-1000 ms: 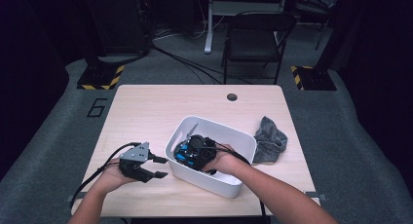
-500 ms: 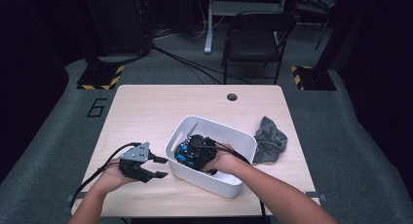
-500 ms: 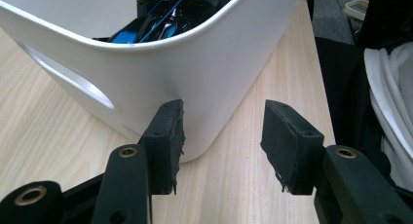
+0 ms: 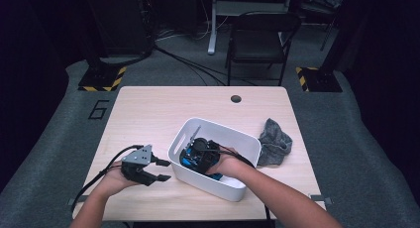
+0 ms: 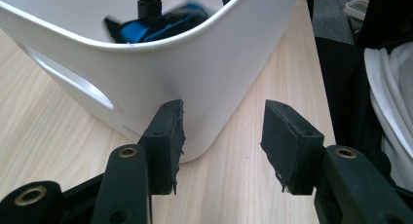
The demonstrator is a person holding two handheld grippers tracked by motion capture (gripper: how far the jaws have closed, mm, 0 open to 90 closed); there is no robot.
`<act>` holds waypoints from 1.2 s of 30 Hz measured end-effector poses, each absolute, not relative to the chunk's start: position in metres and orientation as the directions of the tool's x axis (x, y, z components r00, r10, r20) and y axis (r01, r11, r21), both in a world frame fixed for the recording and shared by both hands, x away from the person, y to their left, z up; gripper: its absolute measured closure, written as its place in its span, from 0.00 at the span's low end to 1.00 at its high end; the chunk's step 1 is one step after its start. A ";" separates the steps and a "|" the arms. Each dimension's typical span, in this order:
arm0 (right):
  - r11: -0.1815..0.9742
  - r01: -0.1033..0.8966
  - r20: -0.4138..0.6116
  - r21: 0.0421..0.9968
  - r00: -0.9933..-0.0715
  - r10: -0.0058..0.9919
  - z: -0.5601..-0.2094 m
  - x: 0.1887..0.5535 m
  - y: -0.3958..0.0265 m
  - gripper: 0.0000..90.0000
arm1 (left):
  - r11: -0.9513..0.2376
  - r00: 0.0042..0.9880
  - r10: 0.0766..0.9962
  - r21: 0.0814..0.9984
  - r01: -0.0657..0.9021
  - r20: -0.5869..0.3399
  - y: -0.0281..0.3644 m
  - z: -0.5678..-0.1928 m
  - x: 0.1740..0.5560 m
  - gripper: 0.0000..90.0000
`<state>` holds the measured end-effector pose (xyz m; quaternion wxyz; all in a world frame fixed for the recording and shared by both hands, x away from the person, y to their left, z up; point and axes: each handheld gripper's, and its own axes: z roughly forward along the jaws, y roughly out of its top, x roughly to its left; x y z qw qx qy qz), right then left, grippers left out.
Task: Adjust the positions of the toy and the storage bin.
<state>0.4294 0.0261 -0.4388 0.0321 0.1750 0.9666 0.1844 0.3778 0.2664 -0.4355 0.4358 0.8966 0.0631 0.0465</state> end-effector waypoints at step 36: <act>0.825 0.287 -0.033 0.487 -0.938 0.346 -0.402 0.425 0.014 0.32 | -0.598 0.983 0.179 0.797 0.081 0.034 0.270 -0.431 0.377 0.52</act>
